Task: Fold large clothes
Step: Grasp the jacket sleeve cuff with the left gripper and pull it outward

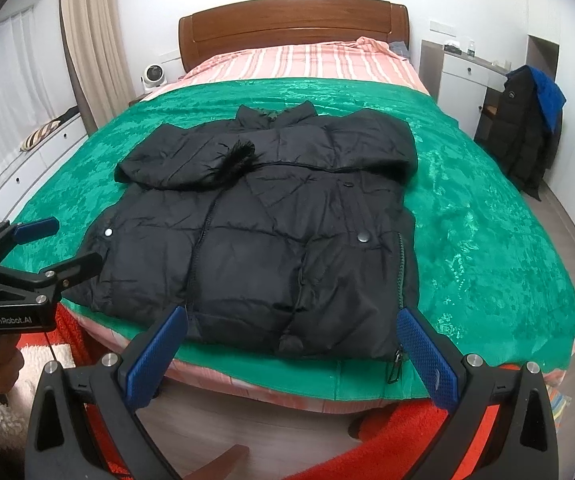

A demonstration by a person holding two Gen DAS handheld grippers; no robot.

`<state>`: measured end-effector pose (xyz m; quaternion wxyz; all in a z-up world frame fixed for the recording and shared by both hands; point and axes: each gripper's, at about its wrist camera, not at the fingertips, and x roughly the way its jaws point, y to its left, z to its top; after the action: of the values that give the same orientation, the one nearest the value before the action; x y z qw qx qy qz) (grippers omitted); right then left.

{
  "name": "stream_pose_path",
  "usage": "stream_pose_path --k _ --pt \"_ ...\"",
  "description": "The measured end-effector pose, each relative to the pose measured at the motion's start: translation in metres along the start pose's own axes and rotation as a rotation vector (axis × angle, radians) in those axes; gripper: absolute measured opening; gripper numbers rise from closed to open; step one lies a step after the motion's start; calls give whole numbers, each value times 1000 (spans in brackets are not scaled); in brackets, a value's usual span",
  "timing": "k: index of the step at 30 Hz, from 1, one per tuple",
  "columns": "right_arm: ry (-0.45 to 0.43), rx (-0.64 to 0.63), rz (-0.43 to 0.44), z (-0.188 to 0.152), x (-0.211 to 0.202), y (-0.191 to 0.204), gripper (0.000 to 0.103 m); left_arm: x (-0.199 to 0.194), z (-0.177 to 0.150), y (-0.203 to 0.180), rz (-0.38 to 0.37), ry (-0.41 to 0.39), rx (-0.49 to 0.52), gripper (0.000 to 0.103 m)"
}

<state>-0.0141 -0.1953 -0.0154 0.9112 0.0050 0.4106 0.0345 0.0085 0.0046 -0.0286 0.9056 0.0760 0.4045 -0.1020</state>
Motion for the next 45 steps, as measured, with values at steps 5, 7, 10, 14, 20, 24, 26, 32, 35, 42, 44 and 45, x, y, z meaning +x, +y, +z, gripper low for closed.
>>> stream_pose_path --k 5,7,10,14,20,24,26,32,35,42,44,45 --pt "14 17 1 -1 4 -4 103 11 6 3 33 22 23 103" --pt "23 28 3 -1 6 -7 103 13 14 10 61 0 42 103" --pt "27 30 2 1 8 -7 103 24 36 24 100 -39 86 103" --pt "17 7 0 1 8 0 103 74 72 23 114 -28 257 103" --pt "23 10 -10 -4 5 -1 103 188 103 -9 151 47 451 103" --pt "25 25 -16 -9 0 -6 103 230 112 5 135 95 363 45" --pt "27 37 -7 -12 -1 -9 103 218 123 32 105 79 209 29" --pt "22 63 34 -14 5 -15 103 96 145 179 162 -110 -147 27" --pt "14 48 56 -11 10 -9 103 48 131 270 318 -164 -314 26" --pt "24 -13 86 -10 13 10 103 58 35 436 637 5 -638 27" --pt "24 -18 90 -8 13 10 103 87 3 451 648 97 -647 40" --pt "16 -24 95 -4 12 9 103 98 -7 450 675 134 -632 45"
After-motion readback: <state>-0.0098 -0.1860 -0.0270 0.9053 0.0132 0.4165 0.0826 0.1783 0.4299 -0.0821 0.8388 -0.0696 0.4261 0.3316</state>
